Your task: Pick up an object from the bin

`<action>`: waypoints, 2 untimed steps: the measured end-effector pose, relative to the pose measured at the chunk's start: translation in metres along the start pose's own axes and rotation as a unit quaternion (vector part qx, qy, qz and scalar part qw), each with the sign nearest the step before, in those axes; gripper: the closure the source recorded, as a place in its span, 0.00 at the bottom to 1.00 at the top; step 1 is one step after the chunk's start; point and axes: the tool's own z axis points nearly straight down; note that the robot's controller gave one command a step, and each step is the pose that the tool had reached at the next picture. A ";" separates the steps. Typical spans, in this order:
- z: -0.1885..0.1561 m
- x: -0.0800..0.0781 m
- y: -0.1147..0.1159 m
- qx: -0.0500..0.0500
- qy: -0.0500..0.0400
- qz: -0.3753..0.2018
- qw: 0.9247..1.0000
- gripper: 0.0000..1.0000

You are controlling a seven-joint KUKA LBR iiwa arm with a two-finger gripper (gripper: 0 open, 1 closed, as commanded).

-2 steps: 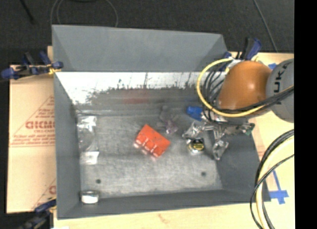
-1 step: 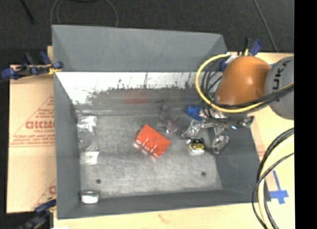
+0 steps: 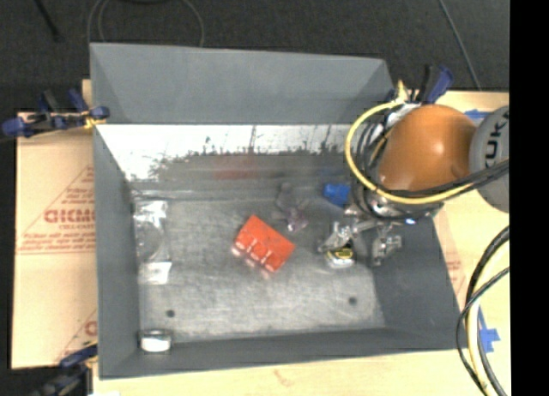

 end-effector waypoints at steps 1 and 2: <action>-0.001 0.004 -0.001 0.001 0.003 0.002 1.000 1.00; -0.134 -0.001 -0.042 0.001 0.009 -0.095 0.995 1.00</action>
Offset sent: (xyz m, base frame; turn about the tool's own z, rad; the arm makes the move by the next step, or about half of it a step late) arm 0.0000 0.0000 0.0000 0.0000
